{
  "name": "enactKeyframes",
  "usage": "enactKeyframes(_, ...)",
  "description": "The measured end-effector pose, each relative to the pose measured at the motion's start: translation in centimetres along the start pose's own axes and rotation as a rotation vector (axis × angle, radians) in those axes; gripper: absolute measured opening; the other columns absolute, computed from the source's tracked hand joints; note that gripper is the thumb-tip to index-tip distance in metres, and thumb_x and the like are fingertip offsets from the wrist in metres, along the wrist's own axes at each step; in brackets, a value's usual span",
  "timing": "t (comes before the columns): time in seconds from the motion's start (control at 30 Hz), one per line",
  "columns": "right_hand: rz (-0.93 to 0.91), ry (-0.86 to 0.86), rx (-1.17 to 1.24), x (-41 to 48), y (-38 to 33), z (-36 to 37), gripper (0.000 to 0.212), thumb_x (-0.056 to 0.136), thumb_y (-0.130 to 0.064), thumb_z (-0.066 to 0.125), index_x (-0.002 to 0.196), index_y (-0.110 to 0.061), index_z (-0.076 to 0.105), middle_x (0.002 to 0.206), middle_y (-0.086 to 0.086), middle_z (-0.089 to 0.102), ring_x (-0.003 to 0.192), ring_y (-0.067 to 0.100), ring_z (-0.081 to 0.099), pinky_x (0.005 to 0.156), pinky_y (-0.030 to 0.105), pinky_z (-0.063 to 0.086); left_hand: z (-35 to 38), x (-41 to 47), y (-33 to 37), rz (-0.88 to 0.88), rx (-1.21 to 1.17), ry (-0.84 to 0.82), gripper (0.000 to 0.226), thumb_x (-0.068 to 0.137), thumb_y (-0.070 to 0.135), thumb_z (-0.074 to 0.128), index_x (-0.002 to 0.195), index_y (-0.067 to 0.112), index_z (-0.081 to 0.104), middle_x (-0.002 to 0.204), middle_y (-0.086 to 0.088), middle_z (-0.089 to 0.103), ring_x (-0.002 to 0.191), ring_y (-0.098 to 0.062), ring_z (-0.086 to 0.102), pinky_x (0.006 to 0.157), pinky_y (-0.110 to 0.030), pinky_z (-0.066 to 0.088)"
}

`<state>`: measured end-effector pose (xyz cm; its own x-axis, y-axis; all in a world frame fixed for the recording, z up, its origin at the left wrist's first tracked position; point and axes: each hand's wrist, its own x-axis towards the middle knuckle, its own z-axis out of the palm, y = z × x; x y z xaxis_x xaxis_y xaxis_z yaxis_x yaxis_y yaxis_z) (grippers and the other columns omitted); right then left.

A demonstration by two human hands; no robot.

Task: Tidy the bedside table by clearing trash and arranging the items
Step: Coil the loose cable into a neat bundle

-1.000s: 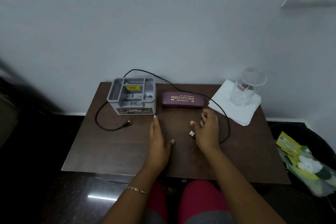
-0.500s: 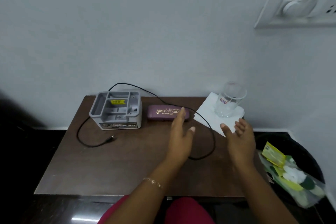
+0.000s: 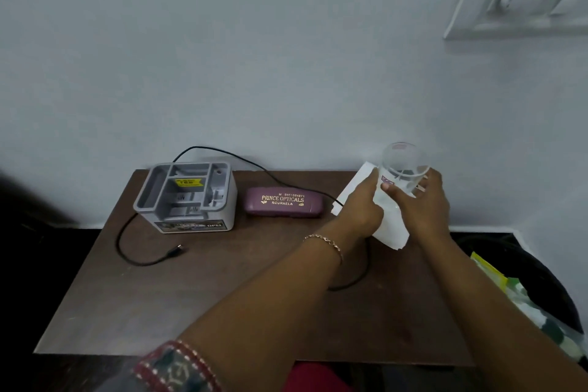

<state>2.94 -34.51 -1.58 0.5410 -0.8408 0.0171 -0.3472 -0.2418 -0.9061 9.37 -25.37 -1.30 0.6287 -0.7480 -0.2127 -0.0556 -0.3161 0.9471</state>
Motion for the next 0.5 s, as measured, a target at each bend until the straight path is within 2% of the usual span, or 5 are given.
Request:
enactKeyframes(0.07, -0.015, -0.045, 0.012, -0.3, -0.4, -0.6, 0.064, 0.075, -0.026, 0.076, 0.130, -0.019, 0.044, 0.127, 0.006, 0.058, 0.115, 0.024, 0.056, 0.083, 0.025, 0.038, 0.0, -0.8, -0.5, -0.024, -0.046, 0.029, 0.063, 0.090, -0.009, 0.038, 0.147, 0.012, 0.020, 0.151, -0.003, 0.031, 0.126, -0.006, 0.032, 0.098, -0.009, 0.032)
enactKeyframes(0.17, -0.079, -0.137, 0.030, -1.9, -1.8, -0.9, 0.058, 0.075, -0.022, 0.075, 0.126, -0.020, 0.048, 0.116, -0.004, 0.061, 0.103, 0.013, 0.059, 0.074, 0.013, 0.041, -0.6, -3.1, -1.0, 0.042, -0.060, 0.118, 0.069, 0.083, -0.005, 0.044, 0.147, 0.017, 0.026, 0.148, -0.004, 0.040, 0.136, -0.015, 0.038, 0.112, -0.031, 0.033)
enactKeyframes(0.27, -0.107, -0.270, 0.120, -4.0, -3.1, 0.0, 0.051, 0.072, -0.011, 0.077, 0.116, -0.022, 0.053, 0.095, -0.015, 0.059, 0.085, -0.005, 0.056, 0.064, -0.001, 0.043, -2.0, -6.2, -1.9, 0.046, -0.072, 0.277, 0.067, 0.082, -0.007, 0.046, 0.142, 0.019, 0.036, 0.138, -0.001, 0.051, 0.126, -0.010, 0.048, 0.104, -0.024, 0.038)
enactKeyframes(0.37, -0.096, -0.418, 0.189, -5.7, -3.8, 2.1, 0.052, 0.070, -0.008, 0.077, 0.111, -0.026, 0.051, 0.095, -0.023, 0.058, 0.088, -0.005, 0.059, 0.073, 0.010, 0.050, -4.2, -9.4, -2.9, 0.072, -0.116, 0.374, 0.064, 0.082, -0.011, 0.047, 0.138, 0.020, 0.044, 0.133, 0.005, 0.055, 0.125, -0.006, 0.049, 0.106, -0.026, 0.038)
enactKeyframes(0.5, -0.106, -0.597, 0.212, -7.2, -4.6, 4.5, 0.056, 0.072, -0.004, 0.075, 0.112, -0.033, 0.048, 0.097, -0.026, 0.057, 0.082, -0.017, 0.061, 0.067, 0.004, 0.047, -6.6, -12.7, -3.5, 0.025, -0.240, 0.429, 0.060, 0.085, -0.014, 0.045, 0.136, 0.017, 0.046, 0.131, 0.007, 0.056, 0.124, -0.004, 0.050, 0.103, -0.024, 0.041)
